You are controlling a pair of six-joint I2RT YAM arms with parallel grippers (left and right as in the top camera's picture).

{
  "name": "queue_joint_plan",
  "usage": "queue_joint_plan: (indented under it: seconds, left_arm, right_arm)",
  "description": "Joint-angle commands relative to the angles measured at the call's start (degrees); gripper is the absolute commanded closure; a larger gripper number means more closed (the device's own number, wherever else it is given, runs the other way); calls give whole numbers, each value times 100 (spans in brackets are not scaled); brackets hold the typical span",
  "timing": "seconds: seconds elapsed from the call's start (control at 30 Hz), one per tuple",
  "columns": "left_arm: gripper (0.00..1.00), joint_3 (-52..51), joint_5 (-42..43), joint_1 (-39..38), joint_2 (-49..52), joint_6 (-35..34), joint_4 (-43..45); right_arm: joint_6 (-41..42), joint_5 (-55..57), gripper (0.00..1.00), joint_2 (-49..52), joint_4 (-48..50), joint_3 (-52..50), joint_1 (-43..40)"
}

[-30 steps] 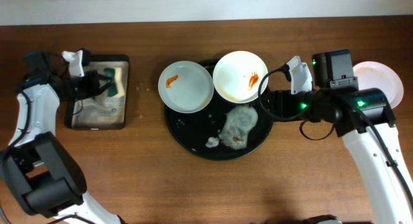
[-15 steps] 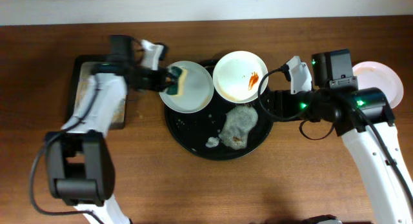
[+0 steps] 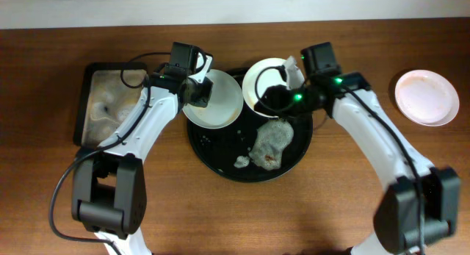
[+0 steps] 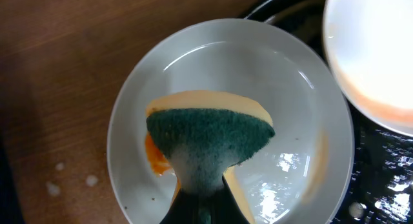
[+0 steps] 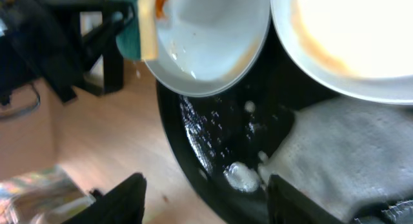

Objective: Clean dirty plates on tray and stack at the side

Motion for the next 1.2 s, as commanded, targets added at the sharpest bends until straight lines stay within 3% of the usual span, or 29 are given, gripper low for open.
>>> queue_joint_plan:
  seconds: [0.0, 0.33, 1.0, 1.07, 1.17]
  left_arm:
    - [100, 107, -122, 22, 315, -74, -33]
    - [100, 46, -245, 160, 542, 13, -33]
    - [100, 44, -70, 184, 874, 15, -31]
    - [100, 44, -31, 181, 914, 13, -31]
    - [100, 44, 70, 181, 949, 13, -33]
  right_arm:
    - [629, -529, 44, 529, 481, 11, 144]
    - [1202, -328, 44, 1609, 1220, 11, 431]
    - [2020, 448, 53, 2295, 2173, 11, 686]
    - [2184, 455, 57, 2358, 2352, 11, 699]
    - [2317, 522, 76, 2409, 2476, 11, 728]
